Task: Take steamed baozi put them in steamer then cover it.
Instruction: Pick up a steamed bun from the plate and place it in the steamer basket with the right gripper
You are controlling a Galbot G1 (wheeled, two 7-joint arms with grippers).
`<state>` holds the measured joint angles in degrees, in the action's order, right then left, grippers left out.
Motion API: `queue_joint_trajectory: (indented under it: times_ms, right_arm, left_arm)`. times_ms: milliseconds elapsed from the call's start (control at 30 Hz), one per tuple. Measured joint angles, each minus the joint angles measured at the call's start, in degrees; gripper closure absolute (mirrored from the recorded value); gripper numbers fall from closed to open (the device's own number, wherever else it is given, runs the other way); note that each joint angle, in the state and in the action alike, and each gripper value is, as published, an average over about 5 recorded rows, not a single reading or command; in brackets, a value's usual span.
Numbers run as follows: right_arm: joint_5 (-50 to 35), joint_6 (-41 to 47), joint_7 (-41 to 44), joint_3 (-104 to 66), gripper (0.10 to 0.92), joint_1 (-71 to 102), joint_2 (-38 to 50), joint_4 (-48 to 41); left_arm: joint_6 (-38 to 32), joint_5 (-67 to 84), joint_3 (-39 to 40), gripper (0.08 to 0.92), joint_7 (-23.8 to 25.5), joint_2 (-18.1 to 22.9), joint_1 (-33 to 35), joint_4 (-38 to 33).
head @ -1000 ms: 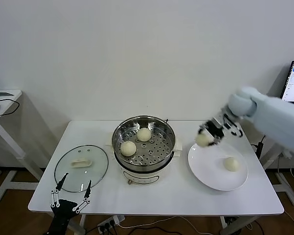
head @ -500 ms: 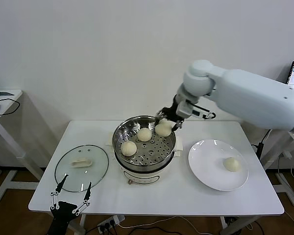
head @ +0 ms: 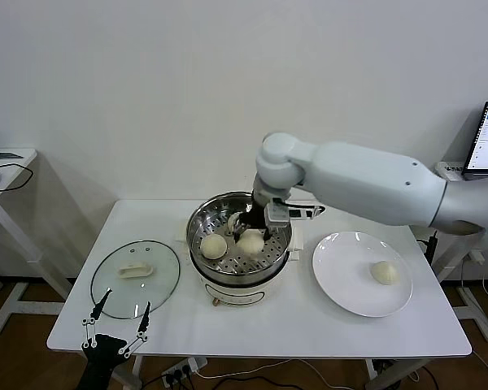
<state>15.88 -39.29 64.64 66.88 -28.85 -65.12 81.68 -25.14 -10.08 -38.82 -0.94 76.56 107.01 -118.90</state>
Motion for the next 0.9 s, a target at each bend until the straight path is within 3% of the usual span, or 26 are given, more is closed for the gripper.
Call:
queue_joint_trajectory:
  times_ms: [567, 900]
  right_arm:
    - [2.33, -2.76, -0.08, 1.39, 0.284, 2.39, -2.27, -0.96]
    - [2.34, -2.71, -0.03, 2.33, 0.223, 2.87, -3.4, -1.47]
  left_arm:
    - [-0.47, 0.2, -0.36, 0.177, -0.11, -0.07, -0.04, 0.21]
    - [-0.81, 0.32, -0.57, 0.177, -0.16, -0.23, -0.32, 0.52]
